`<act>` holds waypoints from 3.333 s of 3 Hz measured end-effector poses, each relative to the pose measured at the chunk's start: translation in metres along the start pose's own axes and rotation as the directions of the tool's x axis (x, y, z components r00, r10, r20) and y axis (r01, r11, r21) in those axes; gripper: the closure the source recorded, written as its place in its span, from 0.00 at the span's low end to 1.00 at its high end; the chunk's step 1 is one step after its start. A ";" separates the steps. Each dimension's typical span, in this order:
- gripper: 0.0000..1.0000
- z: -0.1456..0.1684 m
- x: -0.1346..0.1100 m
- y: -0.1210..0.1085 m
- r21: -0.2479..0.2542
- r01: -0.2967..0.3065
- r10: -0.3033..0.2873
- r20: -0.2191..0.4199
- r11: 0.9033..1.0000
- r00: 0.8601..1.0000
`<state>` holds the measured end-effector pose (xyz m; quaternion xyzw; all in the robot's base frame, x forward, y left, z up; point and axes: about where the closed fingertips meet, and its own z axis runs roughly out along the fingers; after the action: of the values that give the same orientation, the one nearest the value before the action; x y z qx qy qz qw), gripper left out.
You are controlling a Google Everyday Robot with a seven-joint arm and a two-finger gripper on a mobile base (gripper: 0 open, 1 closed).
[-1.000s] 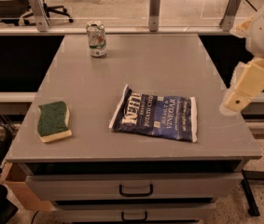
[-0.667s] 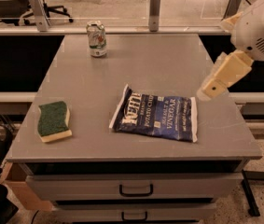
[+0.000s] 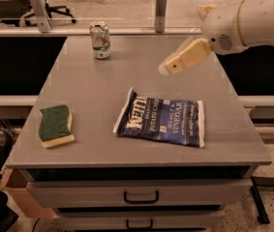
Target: Pick 7up can
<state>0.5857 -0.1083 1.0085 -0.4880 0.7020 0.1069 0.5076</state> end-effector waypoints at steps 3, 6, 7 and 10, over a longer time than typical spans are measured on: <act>0.00 0.017 -0.019 -0.022 0.078 -0.025 0.020 0.070 0.997 0.997; 0.00 0.209 -0.045 -0.083 0.127 -0.246 0.191 0.338 0.961 0.922; 0.00 0.246 -0.050 -0.094 0.121 -0.266 0.208 0.358 0.956 0.910; 0.00 0.322 -0.077 -0.096 0.002 -0.288 0.260 0.421 0.958 0.869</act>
Offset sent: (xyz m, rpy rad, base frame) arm 0.0155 0.0083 0.0172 0.0470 -0.0688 -0.0286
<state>0.8582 0.0958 0.9556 -0.3325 0.6426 0.2567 0.6408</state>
